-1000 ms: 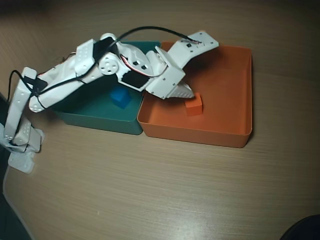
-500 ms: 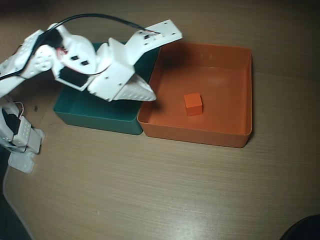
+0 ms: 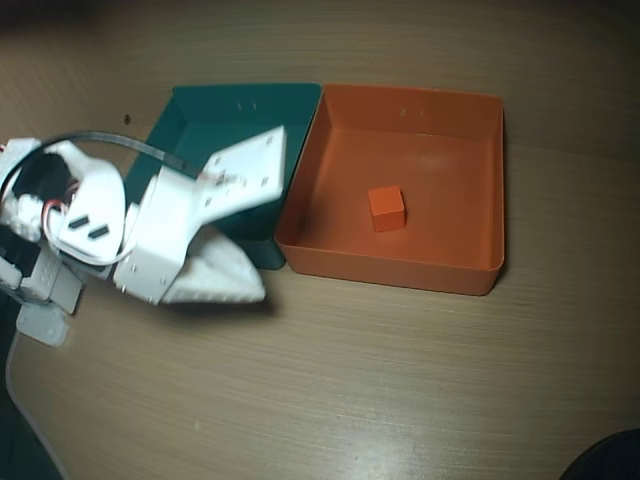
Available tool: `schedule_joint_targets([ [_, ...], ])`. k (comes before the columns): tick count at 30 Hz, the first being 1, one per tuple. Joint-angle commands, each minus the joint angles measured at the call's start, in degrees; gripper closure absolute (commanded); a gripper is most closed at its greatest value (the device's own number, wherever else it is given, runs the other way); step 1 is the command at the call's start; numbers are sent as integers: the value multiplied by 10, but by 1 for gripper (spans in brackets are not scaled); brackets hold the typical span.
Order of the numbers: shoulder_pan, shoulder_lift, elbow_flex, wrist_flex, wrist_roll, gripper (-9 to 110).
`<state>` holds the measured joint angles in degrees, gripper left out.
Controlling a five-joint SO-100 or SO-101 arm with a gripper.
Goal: Grasp a cube and put it in the box.
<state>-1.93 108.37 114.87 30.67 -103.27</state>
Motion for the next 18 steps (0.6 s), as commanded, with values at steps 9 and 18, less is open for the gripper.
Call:
schedule_joint_targets([
  [9,52,94,229,-47,-4,107],
  [18,51,133,346,-47,-4,107],
])
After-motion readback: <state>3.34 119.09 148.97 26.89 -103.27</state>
